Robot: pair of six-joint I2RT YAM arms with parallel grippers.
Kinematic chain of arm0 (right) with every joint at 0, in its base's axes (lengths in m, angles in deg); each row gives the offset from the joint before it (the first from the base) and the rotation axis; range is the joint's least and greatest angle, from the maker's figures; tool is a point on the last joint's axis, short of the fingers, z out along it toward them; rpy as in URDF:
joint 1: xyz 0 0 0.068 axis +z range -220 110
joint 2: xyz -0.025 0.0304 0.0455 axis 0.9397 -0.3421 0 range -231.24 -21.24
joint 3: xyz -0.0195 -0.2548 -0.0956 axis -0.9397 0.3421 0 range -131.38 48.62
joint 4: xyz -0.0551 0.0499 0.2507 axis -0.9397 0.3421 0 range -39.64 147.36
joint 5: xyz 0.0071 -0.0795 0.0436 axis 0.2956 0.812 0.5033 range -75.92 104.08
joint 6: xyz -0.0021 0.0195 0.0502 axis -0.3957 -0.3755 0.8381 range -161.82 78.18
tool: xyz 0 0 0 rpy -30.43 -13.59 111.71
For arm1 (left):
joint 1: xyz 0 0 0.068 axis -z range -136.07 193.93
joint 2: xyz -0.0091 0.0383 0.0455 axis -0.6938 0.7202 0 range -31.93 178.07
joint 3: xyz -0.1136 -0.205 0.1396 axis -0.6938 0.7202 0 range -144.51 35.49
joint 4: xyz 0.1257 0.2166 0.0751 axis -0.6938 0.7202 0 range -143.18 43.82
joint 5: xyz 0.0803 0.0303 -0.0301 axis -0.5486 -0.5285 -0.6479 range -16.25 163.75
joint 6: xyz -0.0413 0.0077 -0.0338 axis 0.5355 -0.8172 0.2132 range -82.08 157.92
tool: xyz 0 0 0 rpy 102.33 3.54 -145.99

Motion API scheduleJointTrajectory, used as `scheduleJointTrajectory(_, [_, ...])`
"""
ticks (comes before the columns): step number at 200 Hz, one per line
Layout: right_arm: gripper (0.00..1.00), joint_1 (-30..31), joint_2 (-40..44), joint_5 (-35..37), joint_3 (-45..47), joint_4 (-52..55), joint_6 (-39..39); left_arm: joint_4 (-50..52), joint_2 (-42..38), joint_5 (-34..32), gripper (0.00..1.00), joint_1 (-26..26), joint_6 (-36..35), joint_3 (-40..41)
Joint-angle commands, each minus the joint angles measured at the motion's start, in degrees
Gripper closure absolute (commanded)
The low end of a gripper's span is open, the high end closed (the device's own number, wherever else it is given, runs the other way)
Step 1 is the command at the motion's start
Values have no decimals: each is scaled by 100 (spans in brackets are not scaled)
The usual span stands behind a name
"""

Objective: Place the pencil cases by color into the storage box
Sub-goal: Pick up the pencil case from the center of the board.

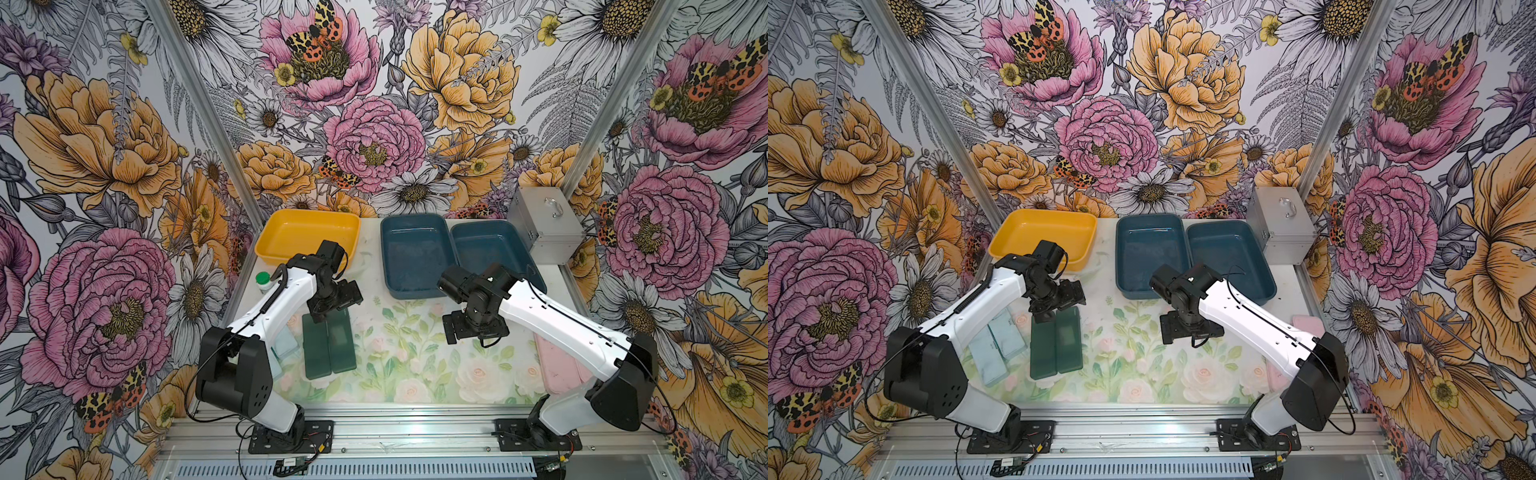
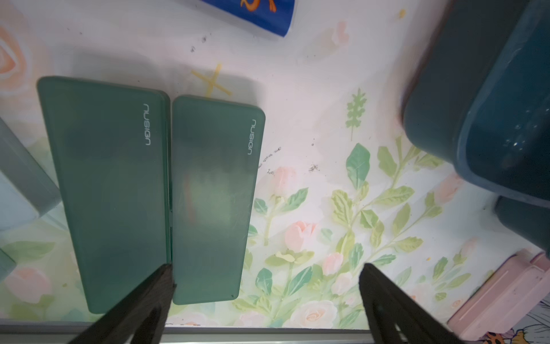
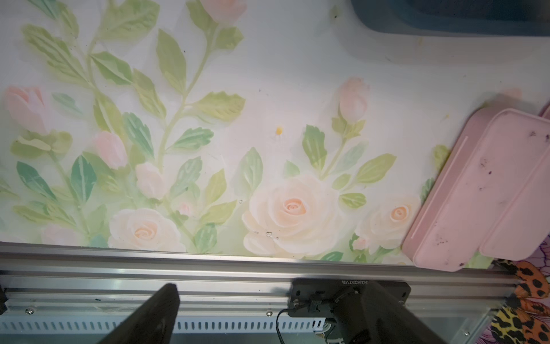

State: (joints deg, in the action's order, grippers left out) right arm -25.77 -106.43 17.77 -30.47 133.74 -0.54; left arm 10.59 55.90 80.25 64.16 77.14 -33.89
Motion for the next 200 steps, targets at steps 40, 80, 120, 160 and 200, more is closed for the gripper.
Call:
scheduleJointTrajectory(40, [1,92,261,-289,291,-740,-367,-411,-26,-780,1,515,614,570])
scheduleJointTrajectory(80, [1,86,270,-381,530,-936,-519,-652,24,-782,1,517,425,750])
scheduleJointTrajectory(120, [1,92,128,-404,513,-1120,-597,-1054,-197,-657,1,484,389,1263])
scheduleJointTrajectory(160, [1,90,-45,-465,427,-1245,-618,-1264,-644,-693,1,470,380,1839])
scheduleJointTrajectory(200, [1,80,-209,-490,336,-1297,-630,-1409,-779,-582,1,342,223,2185])
